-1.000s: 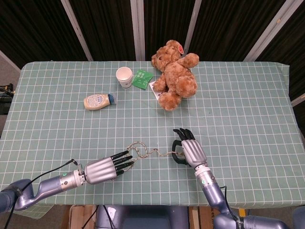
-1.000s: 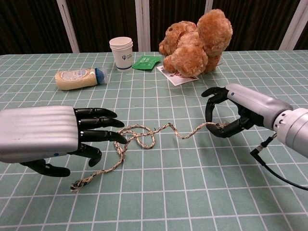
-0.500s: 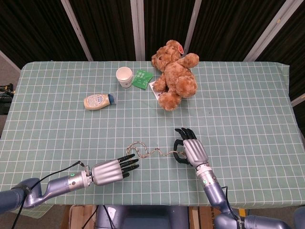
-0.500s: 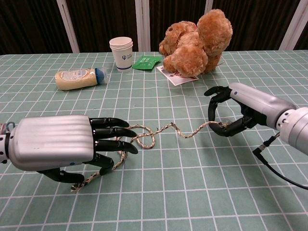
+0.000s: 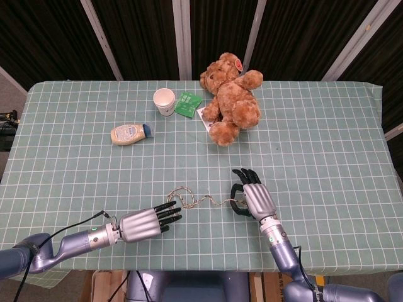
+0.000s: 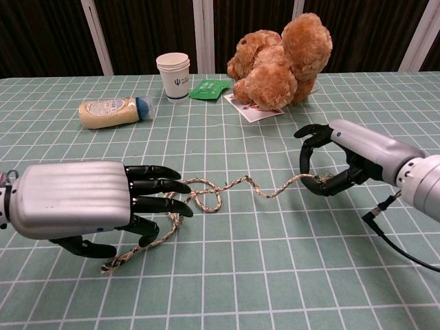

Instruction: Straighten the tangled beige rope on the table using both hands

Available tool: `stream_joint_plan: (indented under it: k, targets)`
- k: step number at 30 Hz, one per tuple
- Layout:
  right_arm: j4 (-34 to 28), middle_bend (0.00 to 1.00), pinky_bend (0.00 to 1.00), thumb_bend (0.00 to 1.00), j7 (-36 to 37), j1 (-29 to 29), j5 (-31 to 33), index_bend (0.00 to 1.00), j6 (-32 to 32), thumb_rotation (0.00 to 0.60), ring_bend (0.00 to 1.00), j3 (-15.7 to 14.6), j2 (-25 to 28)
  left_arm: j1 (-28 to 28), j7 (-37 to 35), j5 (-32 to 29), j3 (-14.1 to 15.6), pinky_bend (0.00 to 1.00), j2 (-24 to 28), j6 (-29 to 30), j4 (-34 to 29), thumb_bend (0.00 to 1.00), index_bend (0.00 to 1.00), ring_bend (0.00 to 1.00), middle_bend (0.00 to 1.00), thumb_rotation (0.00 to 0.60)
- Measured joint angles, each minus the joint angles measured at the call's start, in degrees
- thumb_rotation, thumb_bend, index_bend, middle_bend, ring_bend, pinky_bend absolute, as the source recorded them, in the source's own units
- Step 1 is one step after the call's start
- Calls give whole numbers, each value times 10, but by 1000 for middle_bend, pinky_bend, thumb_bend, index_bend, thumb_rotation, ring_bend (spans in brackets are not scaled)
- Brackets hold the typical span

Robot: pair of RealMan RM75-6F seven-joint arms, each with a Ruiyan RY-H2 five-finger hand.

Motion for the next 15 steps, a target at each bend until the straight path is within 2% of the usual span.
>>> stream_joint_plan:
  k: [9, 15]
  targets:
    - [1, 141, 0, 449, 2, -1, 2, 601, 2, 600, 0, 1, 2, -7, 7, -4, 10, 0, -12, -6, 5, 340, 454, 0, 103, 600]
    - [-1, 141, 0, 449, 1, -2, 2, 600, 3, 600, 0, 1, 3, -10, 8, -11, 12, 0, -17, -9, 3, 398, 484, 0, 113, 600]
